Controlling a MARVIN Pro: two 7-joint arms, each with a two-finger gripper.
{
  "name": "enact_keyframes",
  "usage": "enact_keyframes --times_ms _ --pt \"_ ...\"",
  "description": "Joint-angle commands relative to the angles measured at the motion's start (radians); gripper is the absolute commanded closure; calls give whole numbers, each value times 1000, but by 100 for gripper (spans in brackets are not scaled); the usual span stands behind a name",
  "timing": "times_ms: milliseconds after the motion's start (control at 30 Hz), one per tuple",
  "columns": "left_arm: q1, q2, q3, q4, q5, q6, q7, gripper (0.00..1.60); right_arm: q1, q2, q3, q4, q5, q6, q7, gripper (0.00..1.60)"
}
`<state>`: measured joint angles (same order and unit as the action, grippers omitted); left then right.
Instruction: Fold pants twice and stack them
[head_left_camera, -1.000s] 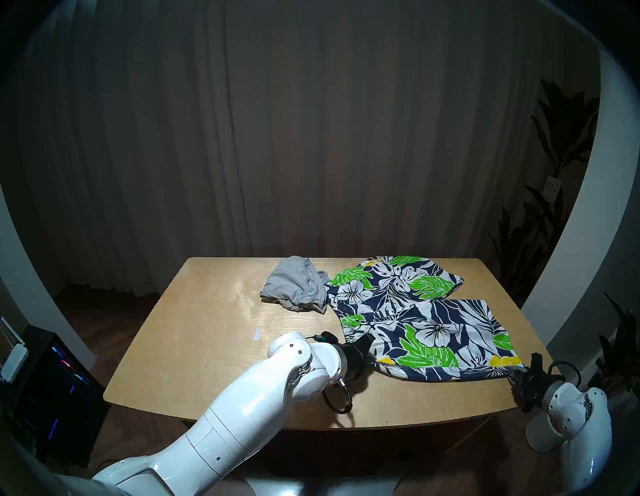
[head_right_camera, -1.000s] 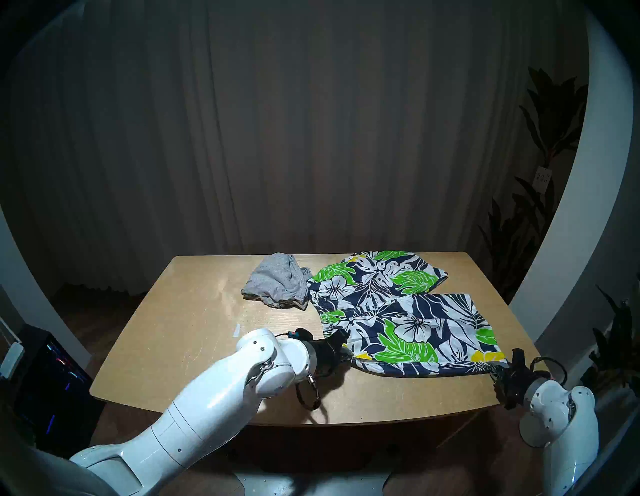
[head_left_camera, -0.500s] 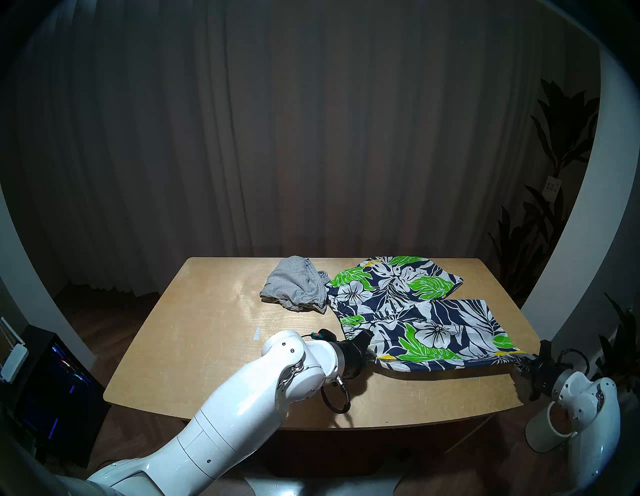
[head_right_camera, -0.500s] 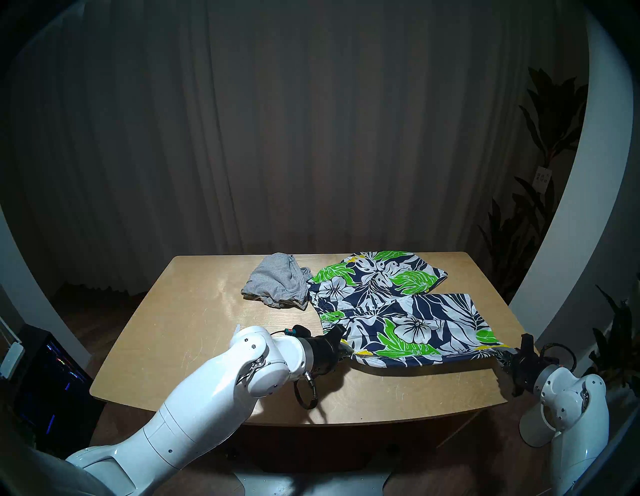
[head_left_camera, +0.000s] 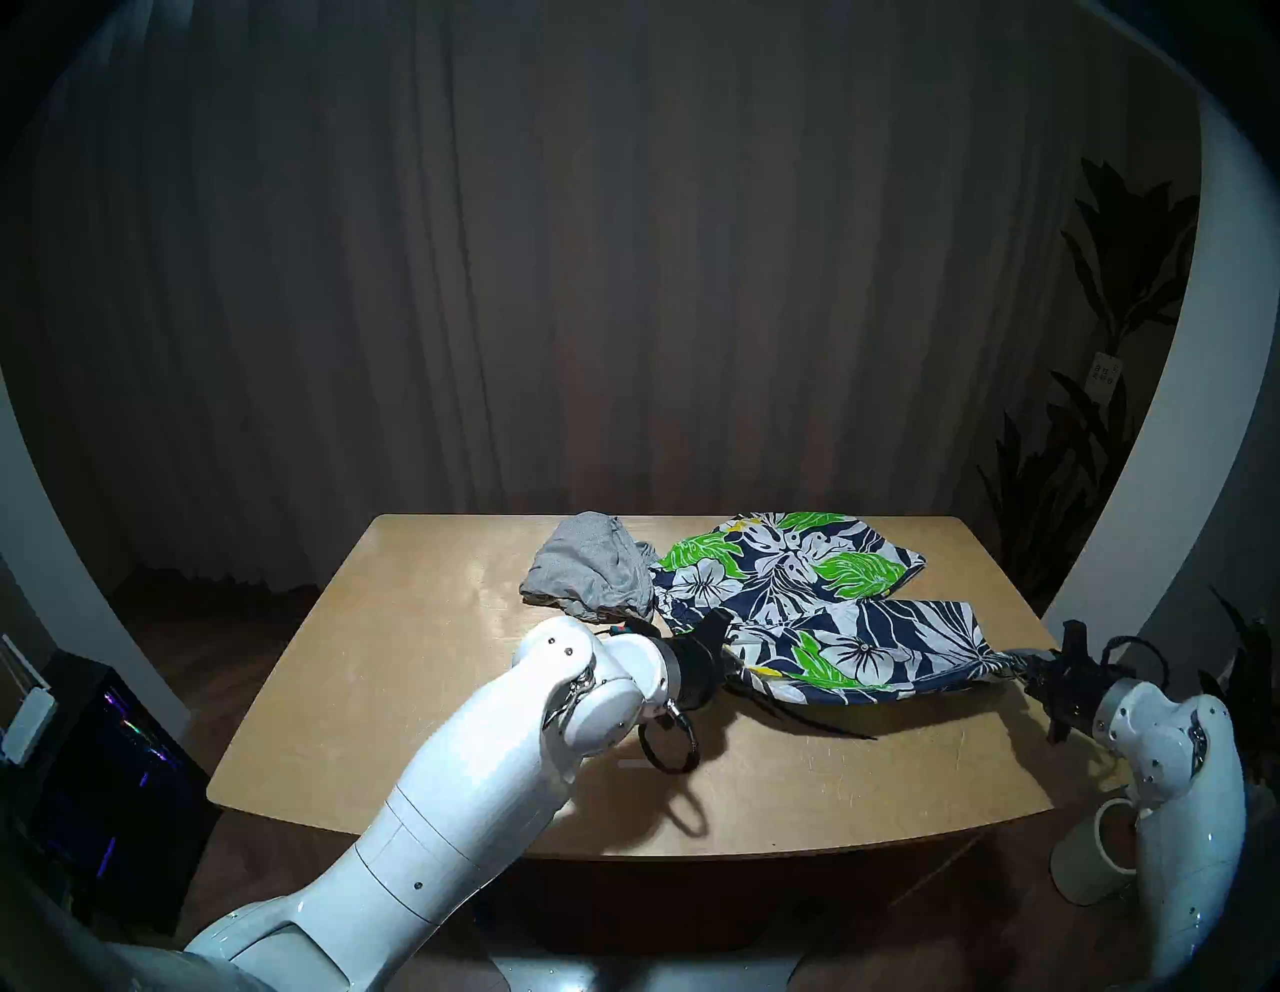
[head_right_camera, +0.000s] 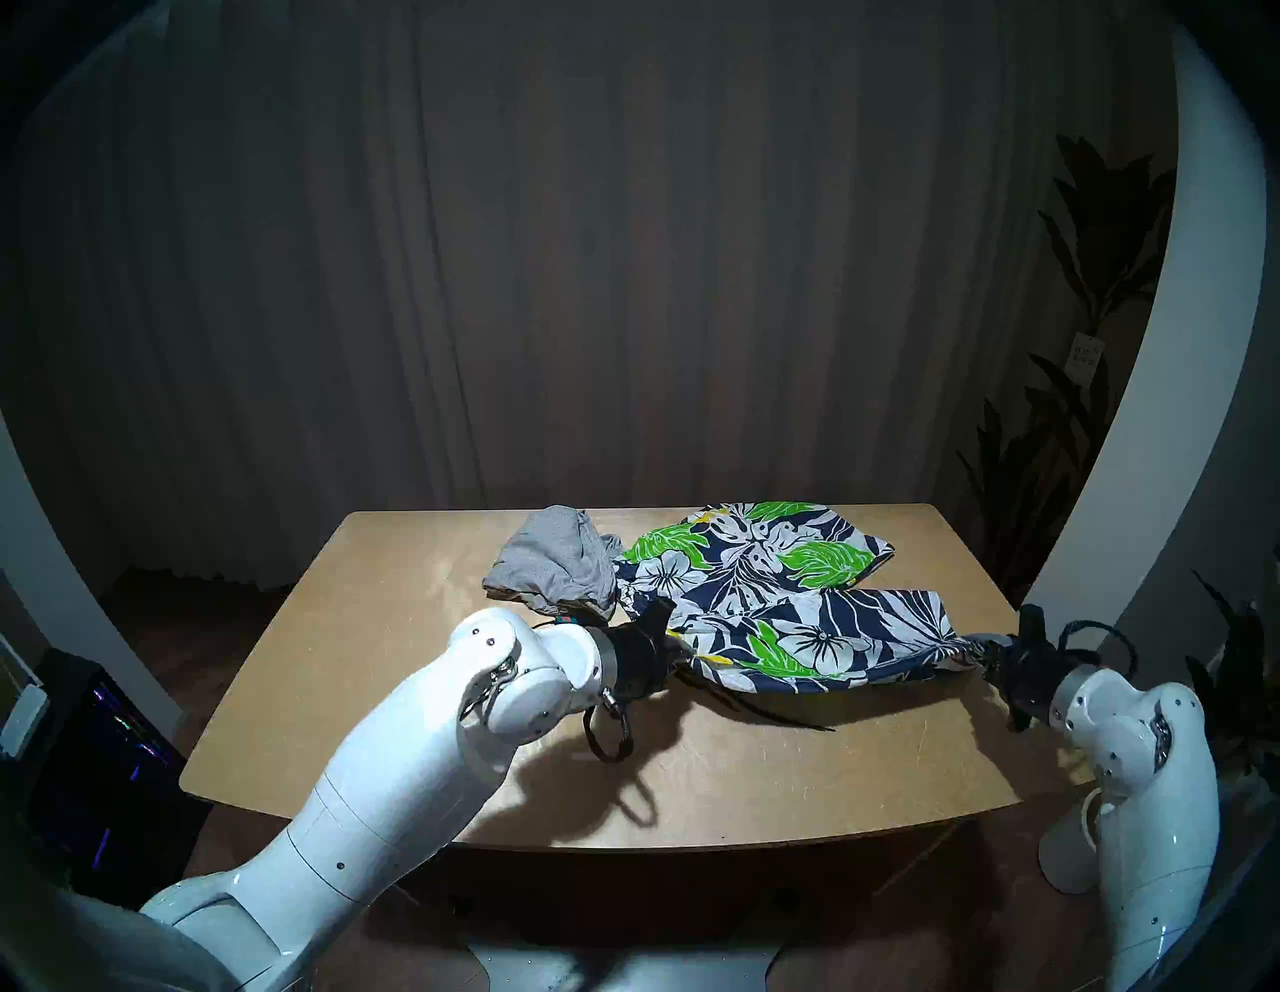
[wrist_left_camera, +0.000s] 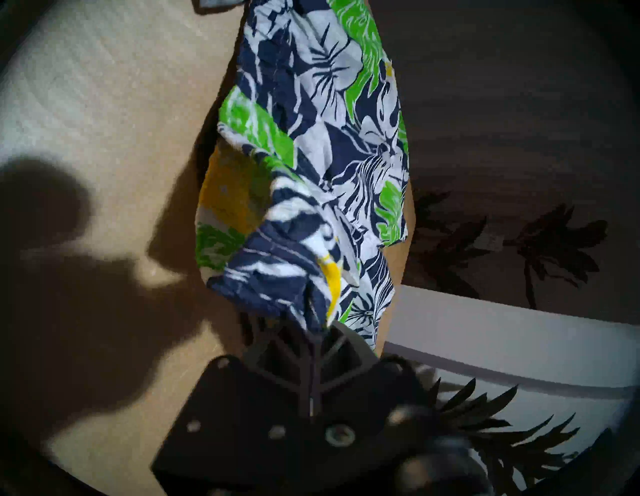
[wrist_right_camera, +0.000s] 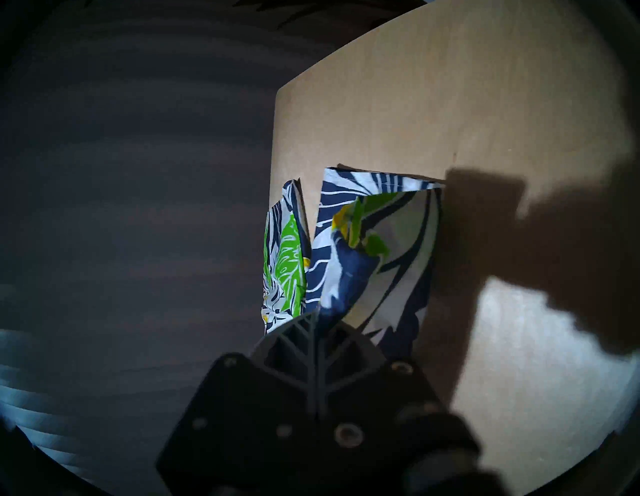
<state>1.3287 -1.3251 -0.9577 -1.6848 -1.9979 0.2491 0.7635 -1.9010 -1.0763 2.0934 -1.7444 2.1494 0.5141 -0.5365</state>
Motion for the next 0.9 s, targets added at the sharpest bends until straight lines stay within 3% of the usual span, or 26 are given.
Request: enact_keyframes --times_ms 0,200,400,433,467,533,567,600,633,867 --pt "-63 -35 -29 -3 -11 -19 15 160 114 90 -70 -5 -5 -93 2 160" --pt "-94 -46 -42 13 -14 -30 38 160 192 112 -134 26 -11 -151 -2 160" --pt "-123 -62 -47 48 -12 -37 54 160 213 150 -183 25 -9 -218 23 160" --pt "-128 -66 -46 55 -12 -38 56 160 264 143 -203 48 -19 -224 14 160" --pt "-133 -69 -47 61 -11 -39 58 160 224 162 -204 26 -13 -238 32 160" --pt "-143 -74 -49 73 -11 -42 60 160 284 152 -230 52 -23 -249 23 160" --pt "-149 -77 -51 80 -11 -44 61 160 259 165 -232 38 -21 -260 35 160" --pt "-155 -80 -53 87 -10 -47 61 160 324 152 -254 68 -32 -264 22 160" --pt "-162 -81 -56 92 -10 -48 61 160 294 165 -254 50 -30 -272 34 160" --pt "-208 -96 -73 134 2 -59 55 160 359 174 -310 72 -52 -310 47 160"
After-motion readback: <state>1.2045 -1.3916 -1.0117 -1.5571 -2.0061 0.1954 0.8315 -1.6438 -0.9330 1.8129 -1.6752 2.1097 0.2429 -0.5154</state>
